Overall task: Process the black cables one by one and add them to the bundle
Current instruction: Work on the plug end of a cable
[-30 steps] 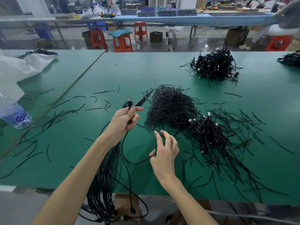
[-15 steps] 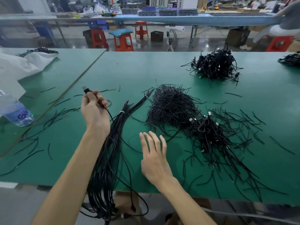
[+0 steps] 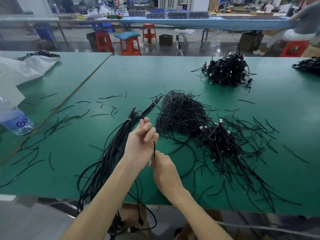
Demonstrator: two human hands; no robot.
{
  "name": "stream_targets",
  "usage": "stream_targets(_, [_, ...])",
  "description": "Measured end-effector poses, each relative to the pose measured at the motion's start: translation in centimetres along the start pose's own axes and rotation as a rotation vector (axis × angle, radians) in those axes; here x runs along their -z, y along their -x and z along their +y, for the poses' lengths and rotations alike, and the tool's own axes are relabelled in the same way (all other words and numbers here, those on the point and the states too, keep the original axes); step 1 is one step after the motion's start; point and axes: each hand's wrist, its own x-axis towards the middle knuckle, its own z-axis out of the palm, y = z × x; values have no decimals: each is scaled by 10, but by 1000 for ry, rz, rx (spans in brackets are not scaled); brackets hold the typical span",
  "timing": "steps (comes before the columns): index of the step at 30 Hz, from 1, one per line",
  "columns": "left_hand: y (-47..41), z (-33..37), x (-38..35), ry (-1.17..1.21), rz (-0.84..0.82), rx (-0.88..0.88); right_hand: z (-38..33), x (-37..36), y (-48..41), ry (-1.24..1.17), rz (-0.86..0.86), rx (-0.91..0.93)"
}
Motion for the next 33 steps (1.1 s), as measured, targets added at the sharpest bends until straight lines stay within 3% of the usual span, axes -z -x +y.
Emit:
stream_targets(3, [7, 26, 6, -420, -169, 23, 10, 6, -2, -270, -1, -263])
stream_targets(5, [13, 39, 16, -869, -262, 28, 12, 9, -4, -348, 60, -278])
stream_targets(8, [24, 46, 30, -1460, -409, 149, 12, 9, -5, -335, 12, -261])
stream_targets(11, [30, 42, 41, -1930, -381, 203, 15, 5, -7, -224, -68, -248])
stream_targets(15, [32, 26, 49, -2258, -374, 17, 15, 6, -7, -317, -23, -290])
stream_targets(19, [28, 18, 48, -2374, -394, -83, 16, 9, -6, -404, 21, -303])
stream_targets(28, [35, 25, 36, -2484, -469, 39, 17, 7, -7, -344, 44, -249])
stream_targets(30, [34, 24, 39, -2521, -466, -52, 17, 7, -6, -344, 39, -246])
stream_targets(33, [31, 23, 50, -2457, -433, -328, 13, 9, -5, -341, 46, -212])
